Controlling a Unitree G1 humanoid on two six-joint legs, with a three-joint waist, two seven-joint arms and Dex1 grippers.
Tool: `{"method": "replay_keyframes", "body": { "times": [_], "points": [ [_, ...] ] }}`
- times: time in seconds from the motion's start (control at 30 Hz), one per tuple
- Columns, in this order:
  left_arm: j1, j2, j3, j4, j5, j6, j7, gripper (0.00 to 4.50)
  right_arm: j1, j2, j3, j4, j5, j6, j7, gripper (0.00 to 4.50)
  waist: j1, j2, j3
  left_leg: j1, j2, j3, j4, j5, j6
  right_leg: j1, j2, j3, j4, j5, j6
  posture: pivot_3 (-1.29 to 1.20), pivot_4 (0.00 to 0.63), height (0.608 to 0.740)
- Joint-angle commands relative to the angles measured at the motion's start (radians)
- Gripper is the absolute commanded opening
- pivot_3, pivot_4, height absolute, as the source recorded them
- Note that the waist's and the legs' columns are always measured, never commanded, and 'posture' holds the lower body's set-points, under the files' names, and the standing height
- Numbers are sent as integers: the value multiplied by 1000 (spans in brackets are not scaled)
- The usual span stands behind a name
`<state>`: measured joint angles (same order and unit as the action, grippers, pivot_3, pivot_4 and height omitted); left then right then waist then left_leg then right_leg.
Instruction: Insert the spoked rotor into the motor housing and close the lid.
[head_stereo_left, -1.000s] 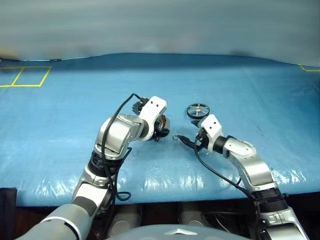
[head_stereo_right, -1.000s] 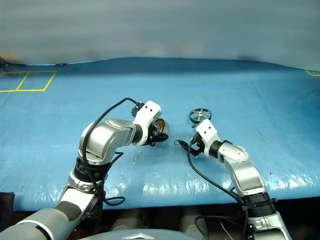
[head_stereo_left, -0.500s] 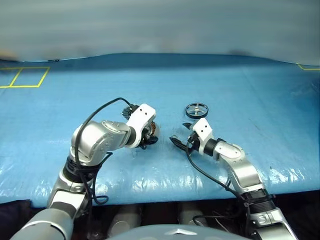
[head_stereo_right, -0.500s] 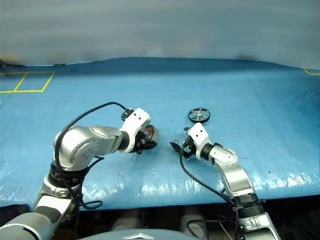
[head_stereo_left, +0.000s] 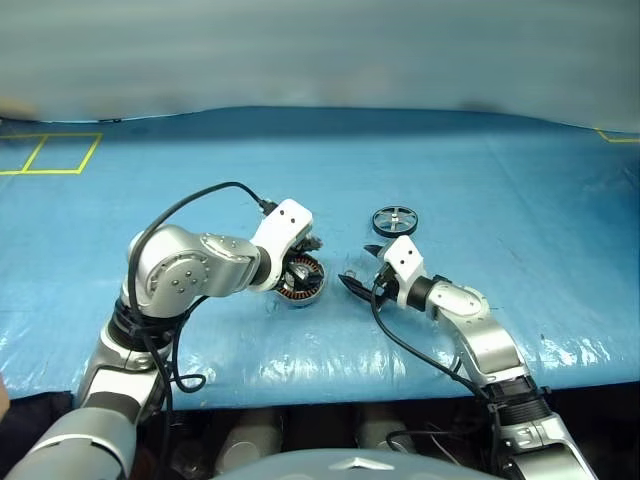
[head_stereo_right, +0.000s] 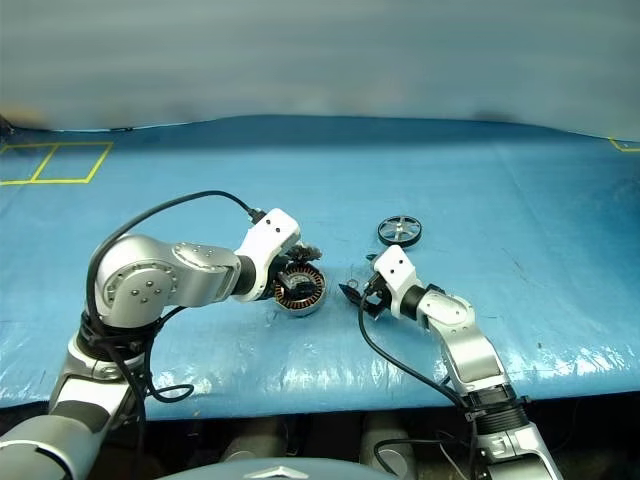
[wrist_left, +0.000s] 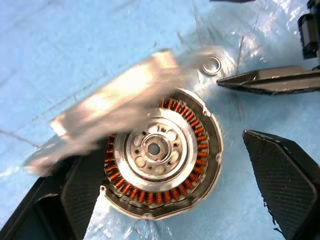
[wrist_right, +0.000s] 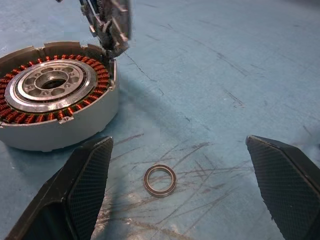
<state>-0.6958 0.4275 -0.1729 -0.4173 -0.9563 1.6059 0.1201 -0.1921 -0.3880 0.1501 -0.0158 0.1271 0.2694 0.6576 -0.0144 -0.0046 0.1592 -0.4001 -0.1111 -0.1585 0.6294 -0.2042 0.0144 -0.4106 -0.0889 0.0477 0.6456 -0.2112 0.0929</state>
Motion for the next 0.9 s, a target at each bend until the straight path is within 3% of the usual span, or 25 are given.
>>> {"method": "replay_keyframes", "body": {
  "times": [0.03,0.27,0.37,0.47,0.6,0.73,0.9],
  "points": [
    [-29,21,44,-16,-134,8,60,4423,-24,3,-1,-10,4,-20,11,4500,0,0,0,0,0,0,0,0,0,0,0,0,0,0,0,0,150,740],
    [-16,107,62,-56,-476,8,91,4423,-14,-19,-17,-18,8,-12,27,4500,-2,0,0,0,0,0,0,0,0,0,0,0,0,0,0,0,150,740],
    [52,212,65,-186,-533,-13,3,4423,5,-32,-28,-35,15,4,27,4500,-7,0,0,0,0,1,0,0,0,0,0,1,0,0,0,0,150,740],
    [179,330,67,-391,-428,-145,-251,4423,23,-38,-42,-53,28,20,21,4500,-13,0,0,0,1,4,-2,0,0,-2,1,4,0,0,-2,0,150,740],
    [467,447,-10,-424,63,-647,-529,4423,45,-43,-60,-70,26,53,-6,4500,-7,1,0,3,4,12,-3,-1,1,-1,2,7,-1,-3,-8,0,150,740],
    [636,354,-67,-209,456,-1167,-604,4423,56,-43,-66,-87,5,105,-55,4500,12,0,0,6,8,19,-3,-6,3,1,1,8,-3,-1,-13,0,150,740],
    [677,241,-137,-5,632,-1404,-686,4423,83,-41,-59,-154,0,164,-90,4500,24,0,0,5,9,22,-1,-6,4,0,-3,5,-4,-1,-6,0,150,740]
  ]
}}
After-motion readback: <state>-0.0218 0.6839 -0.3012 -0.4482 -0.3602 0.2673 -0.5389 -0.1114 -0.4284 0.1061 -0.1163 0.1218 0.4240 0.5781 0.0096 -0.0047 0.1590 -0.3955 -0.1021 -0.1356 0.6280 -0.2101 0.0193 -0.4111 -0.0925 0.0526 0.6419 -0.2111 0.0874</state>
